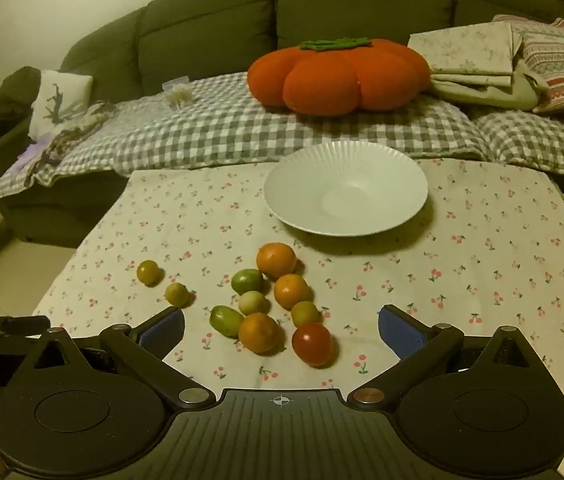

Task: Organize fruits
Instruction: 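Move both tools toward the fruit cluster, left toward a yellow plum, right toward the red tomato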

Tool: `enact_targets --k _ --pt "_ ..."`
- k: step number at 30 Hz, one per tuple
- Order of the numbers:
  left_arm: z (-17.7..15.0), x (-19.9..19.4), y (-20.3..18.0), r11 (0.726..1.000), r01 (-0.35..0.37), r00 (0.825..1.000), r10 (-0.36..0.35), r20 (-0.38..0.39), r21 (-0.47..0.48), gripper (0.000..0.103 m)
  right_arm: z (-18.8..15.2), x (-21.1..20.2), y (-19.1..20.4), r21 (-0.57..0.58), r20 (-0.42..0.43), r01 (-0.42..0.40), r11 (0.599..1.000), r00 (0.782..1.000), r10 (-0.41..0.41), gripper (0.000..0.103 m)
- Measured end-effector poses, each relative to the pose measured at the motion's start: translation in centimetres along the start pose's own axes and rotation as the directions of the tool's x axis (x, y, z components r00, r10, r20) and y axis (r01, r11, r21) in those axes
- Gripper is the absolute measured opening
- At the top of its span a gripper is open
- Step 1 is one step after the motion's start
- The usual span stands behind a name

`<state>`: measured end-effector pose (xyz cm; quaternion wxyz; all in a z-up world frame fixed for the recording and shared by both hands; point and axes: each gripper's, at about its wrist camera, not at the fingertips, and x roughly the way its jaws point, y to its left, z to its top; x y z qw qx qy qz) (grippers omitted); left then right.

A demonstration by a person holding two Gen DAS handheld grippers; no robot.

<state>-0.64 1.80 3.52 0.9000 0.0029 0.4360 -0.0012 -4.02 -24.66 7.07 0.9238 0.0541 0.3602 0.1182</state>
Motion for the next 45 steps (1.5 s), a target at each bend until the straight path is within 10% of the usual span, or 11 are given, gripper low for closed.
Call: enact_targets --k 25,34,45 --pt "-0.1 2.3 0.8 1.000 0.006 1.000 -0.006 -0.018 -0.029 0.102 -0.7 2.7 -1.9 0.027 -0.093 0.056 0.998 0.994 -0.053 0.101" --pt "1.7 4.1 5.5 0.975 0.025 1.000 -0.025 0.001 -0.219 0.098 -1.3 4.5 -3.7 0.103 -0.114 0.062 0.993 0.992 -0.050 0.093" --pt "2.3 6.9 2.2 0.981 0.154 0.987 -0.148 0.064 -0.117 0.063 -2.0 6.7 -3.6 0.110 -0.154 0.055 0.992 0.987 -0.037 0.077"
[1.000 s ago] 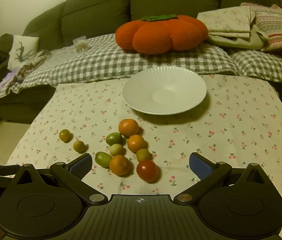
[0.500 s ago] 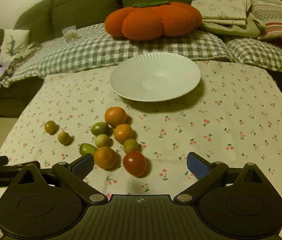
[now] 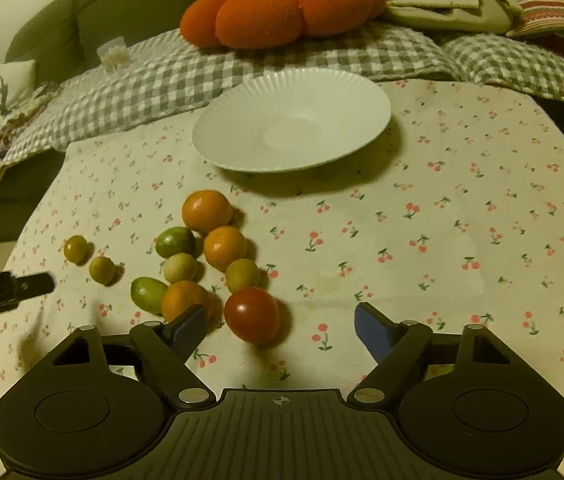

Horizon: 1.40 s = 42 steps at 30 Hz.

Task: Organize fruits
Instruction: 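Move both tools toward the fruit cluster, left toward a yellow plum, right toward the red tomato, then close the left tool on the yellow plum while the right tool grasps the red tomato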

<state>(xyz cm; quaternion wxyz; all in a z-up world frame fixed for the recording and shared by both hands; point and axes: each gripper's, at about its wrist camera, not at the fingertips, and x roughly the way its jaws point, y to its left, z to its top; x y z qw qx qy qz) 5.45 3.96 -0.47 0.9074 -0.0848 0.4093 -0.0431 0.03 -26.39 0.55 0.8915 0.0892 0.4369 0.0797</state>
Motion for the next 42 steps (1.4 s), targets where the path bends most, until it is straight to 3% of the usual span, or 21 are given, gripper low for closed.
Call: enact_targets --k 3,7,14,16,20,22,33,42 --pt "-0.1 1.0 -0.9 0.999 0.026 1.000 -0.026 0.003 0.048 0.054 -0.2 0.5 0.3 -0.023 0.000 -0.003 1.000 1.000 0.003 0.072" --pt "-0.3 2.0 -1.4 0.997 0.032 0.999 -0.031 -0.006 0.077 0.051 -0.4 1.2 0.8 -0.077 0.001 0.017 0.997 1.000 -0.017 0.068" --pt "-0.4 3.3 -2.3 0.992 0.043 0.999 -0.041 -0.017 0.118 0.037 -0.3 2.6 1.7 -0.142 0.017 0.050 0.989 0.999 -0.048 0.060" --pt "-0.4 3.3 -2.3 0.991 0.040 0.999 -0.039 -0.007 0.127 0.036 -0.2 3.1 1.7 -0.137 0.013 0.046 0.990 0.999 -0.045 0.052" --pt "-0.4 3.3 -2.3 0.990 0.063 0.998 -0.063 -0.004 0.124 0.022 -0.2 3.3 1.9 -0.154 0.023 0.047 0.987 0.999 -0.044 0.038" --pt "-0.5 3.2 -2.6 0.988 0.058 0.998 -0.058 0.000 0.144 0.022 -0.1 3.3 2.0 -0.158 0.023 0.042 0.987 0.999 -0.039 0.031" --pt "-0.1 2.4 -2.3 0.991 0.063 0.998 -0.065 0.018 0.116 0.022 0.0 2.6 1.8 -0.152 0.031 0.038 0.988 0.999 -0.033 0.031" --pt "1.1 0.7 -3.4 0.991 0.080 0.995 -0.085 0.047 0.111 0.022 1.2 0.2 1.0 -0.130 0.087 0.021 0.991 0.996 -0.010 0.031"
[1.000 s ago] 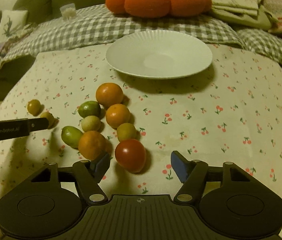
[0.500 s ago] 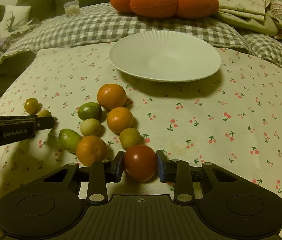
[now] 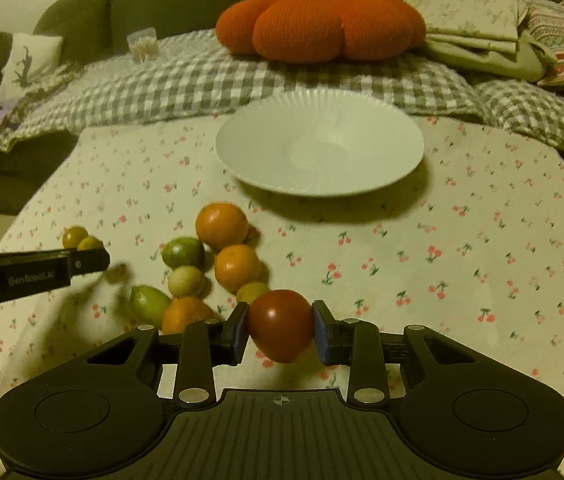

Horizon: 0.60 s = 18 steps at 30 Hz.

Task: Organize fruits
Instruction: 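Close the left tool on the yellow plum while the right tool grasps the red tomato, then carry the plum and tomato over the white plate and open both tools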

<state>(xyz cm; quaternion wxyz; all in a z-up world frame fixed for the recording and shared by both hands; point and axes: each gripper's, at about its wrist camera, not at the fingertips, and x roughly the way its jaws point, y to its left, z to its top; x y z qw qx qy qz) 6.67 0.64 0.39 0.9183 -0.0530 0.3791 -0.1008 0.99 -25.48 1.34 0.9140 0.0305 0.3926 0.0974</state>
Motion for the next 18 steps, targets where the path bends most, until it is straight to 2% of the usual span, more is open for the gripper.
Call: enact_targets --k 11,18 --pt "3.1 -0.4 -1.7 1.000 0.024 0.999 -0.024 0.022 0.013 0.022 2.9 -1.4 -1.5 0.009 0.054 -0.007 1.000 0.999 0.007 0.031" --pt "5.5 0.4 -3.3 0.997 0.008 0.999 -0.012 0.048 0.077 0.022 4.9 -1.2 -2.3 0.013 0.075 -0.016 1.000 0.997 0.015 0.031"
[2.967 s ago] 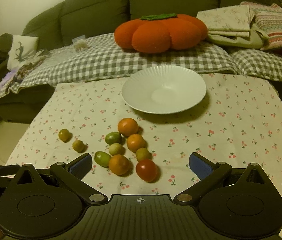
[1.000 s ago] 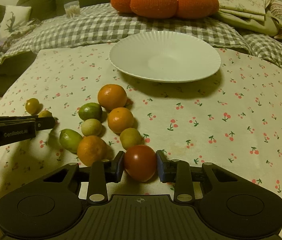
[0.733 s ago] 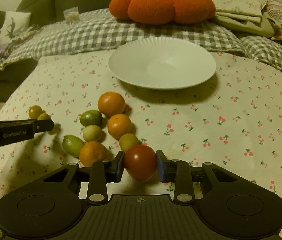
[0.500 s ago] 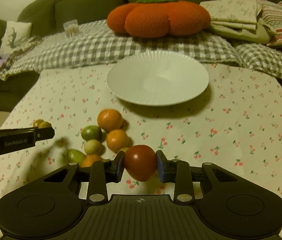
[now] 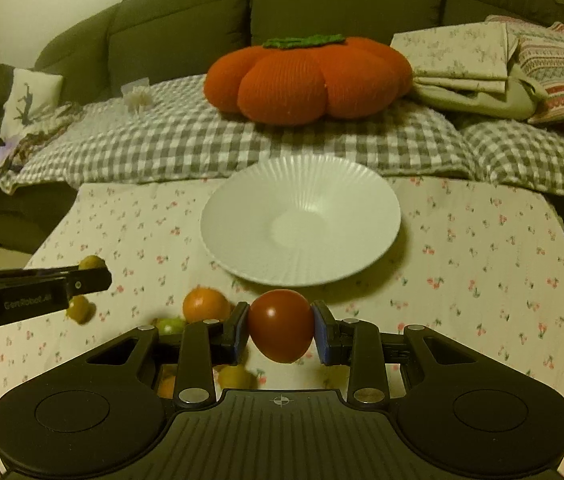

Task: Organize fruits
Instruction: 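Carry the plum and tomato over the white plate and open both tools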

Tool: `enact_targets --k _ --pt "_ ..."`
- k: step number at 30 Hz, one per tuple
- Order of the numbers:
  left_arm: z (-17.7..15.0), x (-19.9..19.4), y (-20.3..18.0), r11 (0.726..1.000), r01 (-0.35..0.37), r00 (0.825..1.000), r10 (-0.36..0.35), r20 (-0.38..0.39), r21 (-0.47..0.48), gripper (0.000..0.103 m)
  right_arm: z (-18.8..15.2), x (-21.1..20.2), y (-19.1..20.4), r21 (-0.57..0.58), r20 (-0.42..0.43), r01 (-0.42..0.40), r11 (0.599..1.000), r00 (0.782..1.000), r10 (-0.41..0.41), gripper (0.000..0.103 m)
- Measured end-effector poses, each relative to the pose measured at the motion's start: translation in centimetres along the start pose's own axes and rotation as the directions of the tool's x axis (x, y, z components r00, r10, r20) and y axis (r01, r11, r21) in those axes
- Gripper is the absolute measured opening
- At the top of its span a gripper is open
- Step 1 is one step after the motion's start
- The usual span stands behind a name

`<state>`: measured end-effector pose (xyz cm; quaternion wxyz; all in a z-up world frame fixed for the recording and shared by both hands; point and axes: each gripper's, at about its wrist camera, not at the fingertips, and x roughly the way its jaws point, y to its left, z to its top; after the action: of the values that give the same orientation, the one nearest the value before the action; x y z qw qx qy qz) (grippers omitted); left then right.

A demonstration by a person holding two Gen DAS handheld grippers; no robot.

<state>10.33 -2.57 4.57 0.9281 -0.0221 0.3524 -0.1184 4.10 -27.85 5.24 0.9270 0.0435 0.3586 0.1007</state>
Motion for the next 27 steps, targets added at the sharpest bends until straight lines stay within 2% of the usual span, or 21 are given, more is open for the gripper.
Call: enact_targets --k 16,21,27 --pt "2.9 4.3 -2.9 0.997 0.062 0.997 -0.064 0.042 0.054 0.022 4.1 3.4 -3.4 0.039 0.028 0.015 0.999 0.999 -0.016 0.031" --pt "2.9 6.1 -3.4 0.992 0.073 0.995 -0.080 0.064 0.102 0.022 5.1 5.4 -4.1 0.028 0.040 0.021 0.999 0.999 -0.023 0.031" --pt "2.4 8.0 -4.4 0.984 0.095 0.993 -0.104 0.051 0.152 0.022 5.2 7.6 -4.9 0.006 0.029 0.032 0.999 0.999 -0.032 0.031"
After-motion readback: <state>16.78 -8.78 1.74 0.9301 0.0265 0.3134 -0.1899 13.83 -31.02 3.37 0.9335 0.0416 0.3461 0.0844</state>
